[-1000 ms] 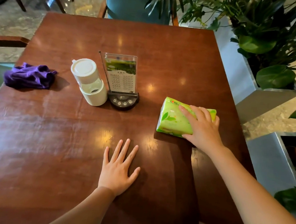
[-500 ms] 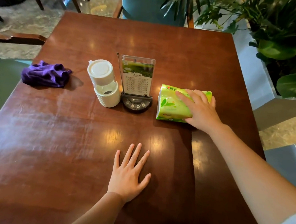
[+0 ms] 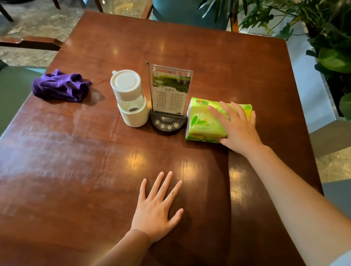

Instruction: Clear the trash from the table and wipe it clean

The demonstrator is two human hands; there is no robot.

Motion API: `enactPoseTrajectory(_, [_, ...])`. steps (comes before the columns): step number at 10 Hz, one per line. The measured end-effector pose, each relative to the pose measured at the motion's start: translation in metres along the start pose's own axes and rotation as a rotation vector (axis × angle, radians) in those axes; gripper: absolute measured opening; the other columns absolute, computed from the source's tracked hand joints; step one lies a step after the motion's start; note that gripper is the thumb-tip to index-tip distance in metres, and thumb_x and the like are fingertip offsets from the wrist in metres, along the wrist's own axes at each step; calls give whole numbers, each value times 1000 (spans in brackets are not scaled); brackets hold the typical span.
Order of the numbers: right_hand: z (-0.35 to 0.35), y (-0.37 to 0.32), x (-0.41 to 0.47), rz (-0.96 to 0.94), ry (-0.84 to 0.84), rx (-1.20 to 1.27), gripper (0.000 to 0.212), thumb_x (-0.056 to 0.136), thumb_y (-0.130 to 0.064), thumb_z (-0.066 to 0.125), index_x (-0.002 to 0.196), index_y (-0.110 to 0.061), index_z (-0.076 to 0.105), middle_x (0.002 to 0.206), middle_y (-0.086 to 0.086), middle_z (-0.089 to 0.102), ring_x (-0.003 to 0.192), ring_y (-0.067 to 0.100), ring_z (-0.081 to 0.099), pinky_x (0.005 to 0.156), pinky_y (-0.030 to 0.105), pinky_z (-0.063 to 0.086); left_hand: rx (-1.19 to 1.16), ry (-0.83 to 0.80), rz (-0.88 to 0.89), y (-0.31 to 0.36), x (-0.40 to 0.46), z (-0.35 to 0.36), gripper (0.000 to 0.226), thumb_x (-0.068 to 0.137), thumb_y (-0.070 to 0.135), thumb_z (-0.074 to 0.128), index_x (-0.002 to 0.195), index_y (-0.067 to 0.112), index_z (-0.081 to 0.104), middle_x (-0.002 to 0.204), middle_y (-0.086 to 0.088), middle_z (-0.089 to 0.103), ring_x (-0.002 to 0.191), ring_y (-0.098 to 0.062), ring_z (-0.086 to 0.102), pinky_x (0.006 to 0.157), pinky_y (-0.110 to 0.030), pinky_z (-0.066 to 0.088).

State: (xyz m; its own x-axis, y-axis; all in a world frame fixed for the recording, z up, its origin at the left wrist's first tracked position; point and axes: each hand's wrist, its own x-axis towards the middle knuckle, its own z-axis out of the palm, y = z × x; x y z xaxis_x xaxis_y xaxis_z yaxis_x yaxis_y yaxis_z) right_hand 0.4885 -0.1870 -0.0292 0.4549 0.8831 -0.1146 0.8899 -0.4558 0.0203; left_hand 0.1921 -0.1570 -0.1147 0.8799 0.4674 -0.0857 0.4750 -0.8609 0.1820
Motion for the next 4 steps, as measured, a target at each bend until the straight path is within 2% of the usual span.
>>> enactPoseTrajectory(3, [-20, 0, -1, 6, -39, -2, 102, 73, -52, 70, 144, -42, -2, 158, 4, 0, 143, 29, -8, 104, 70, 3, 4, 32, 14, -1, -1, 1, 68, 88, 60, 35, 149, 35, 16, 157, 0, 13, 145, -20, 2, 111, -54, 7])
enactPoseTrajectory(4, [-25, -11, -19, 61, 104, 32, 91, 77, -53, 65, 145, -35, 9, 156, 9, 13, 143, 28, 4, 108, 65, 8, 1, 15, 8, -2, -3, 3, 67, 89, 59, 33, 149, 34, 16, 157, 0, 13, 144, -20, 2, 111, -54, 6])
